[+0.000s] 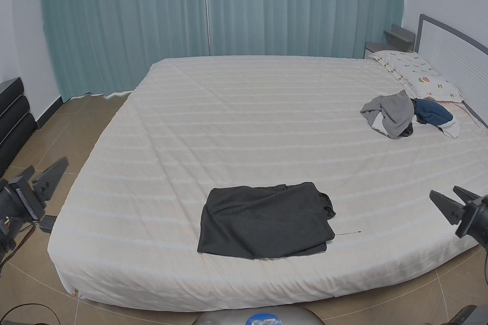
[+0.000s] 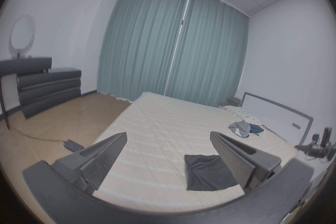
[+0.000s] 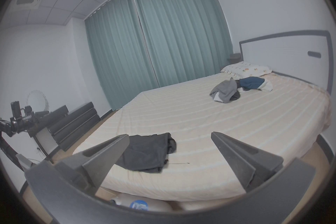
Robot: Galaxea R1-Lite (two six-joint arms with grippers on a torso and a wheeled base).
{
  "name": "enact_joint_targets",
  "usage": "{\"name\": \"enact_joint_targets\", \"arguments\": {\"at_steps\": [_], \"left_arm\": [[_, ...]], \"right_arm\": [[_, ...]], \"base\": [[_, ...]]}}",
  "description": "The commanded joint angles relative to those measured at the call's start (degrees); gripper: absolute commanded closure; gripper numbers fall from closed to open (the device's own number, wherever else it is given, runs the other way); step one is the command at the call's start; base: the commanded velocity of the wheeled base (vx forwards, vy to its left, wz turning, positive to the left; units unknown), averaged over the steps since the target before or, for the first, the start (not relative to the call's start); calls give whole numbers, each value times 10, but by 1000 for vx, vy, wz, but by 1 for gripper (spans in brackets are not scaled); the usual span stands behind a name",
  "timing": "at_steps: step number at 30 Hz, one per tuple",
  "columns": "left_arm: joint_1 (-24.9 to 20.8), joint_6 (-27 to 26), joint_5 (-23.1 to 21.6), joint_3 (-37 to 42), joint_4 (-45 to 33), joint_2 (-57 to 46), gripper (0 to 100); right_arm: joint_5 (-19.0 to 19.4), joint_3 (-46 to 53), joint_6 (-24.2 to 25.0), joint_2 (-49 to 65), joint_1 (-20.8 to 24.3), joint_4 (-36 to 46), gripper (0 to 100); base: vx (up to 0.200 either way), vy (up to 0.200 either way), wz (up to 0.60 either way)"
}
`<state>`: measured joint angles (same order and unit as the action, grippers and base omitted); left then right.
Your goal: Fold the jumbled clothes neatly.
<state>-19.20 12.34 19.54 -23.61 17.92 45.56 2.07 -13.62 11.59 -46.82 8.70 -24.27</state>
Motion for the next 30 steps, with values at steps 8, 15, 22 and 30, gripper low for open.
{"name": "enact_joint_targets", "arguments": {"at_steps": [8,15,22,30], "left_arm": [[91,-124,36,2,-215,-338,0],[94,-137,39,15,-269,-399,0],[94,-138,37,21,-267,-399,0],[129,-136,39,43,-271,-400,0]], "right_arm": [[6,-114,-191,386,-80,394,0],[-47,-115,-206,430,-84,462,0],[-97,-115,-206,464,-92,510,0],[-122,-89,-192,466,-91,512,0]], "base": [[0,0,0],[0,0,0],[0,0,0],[0,0,0]]}}
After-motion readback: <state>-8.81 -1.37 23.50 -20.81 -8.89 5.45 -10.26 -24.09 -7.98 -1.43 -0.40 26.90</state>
